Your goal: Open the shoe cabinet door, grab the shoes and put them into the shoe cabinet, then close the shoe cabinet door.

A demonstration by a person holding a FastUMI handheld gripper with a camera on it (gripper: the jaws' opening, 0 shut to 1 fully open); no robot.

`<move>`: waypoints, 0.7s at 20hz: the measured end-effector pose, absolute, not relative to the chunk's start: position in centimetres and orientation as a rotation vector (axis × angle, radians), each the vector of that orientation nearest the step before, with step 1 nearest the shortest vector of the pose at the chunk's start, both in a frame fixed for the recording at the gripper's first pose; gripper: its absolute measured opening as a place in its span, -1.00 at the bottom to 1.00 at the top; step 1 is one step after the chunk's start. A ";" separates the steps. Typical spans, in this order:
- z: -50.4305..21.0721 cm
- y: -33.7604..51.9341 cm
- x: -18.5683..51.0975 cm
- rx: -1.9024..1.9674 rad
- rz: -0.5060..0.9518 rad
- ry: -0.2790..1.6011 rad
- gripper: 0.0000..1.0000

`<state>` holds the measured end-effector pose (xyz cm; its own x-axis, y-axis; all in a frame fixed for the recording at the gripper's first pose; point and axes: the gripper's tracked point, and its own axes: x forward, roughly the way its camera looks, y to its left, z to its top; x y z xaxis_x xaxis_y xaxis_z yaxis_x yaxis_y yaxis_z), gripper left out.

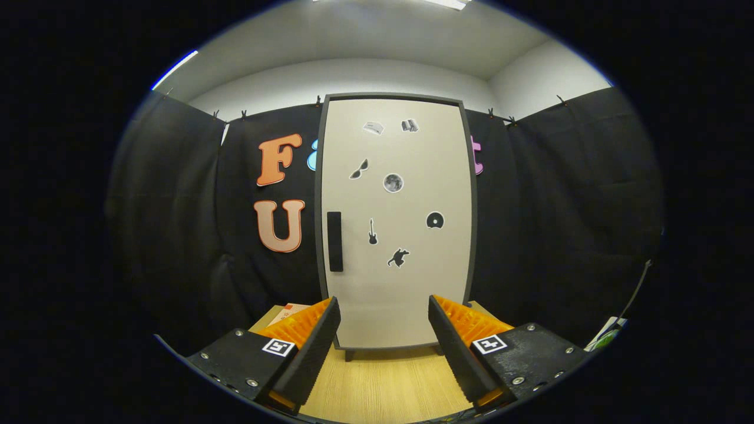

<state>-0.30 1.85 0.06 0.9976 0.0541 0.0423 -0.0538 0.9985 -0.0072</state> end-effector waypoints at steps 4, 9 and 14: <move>1.1 0.0 -4.8 -0.014 0.014 -0.053 0.88; 2.0 0.2 -7.9 -0.021 0.017 -0.069 0.88; 2.4 0.1 -8.4 0.000 0.025 -0.090 0.88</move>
<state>-8.41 0.08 2.36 0.9957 0.0248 0.0896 -0.0249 0.9997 -0.0009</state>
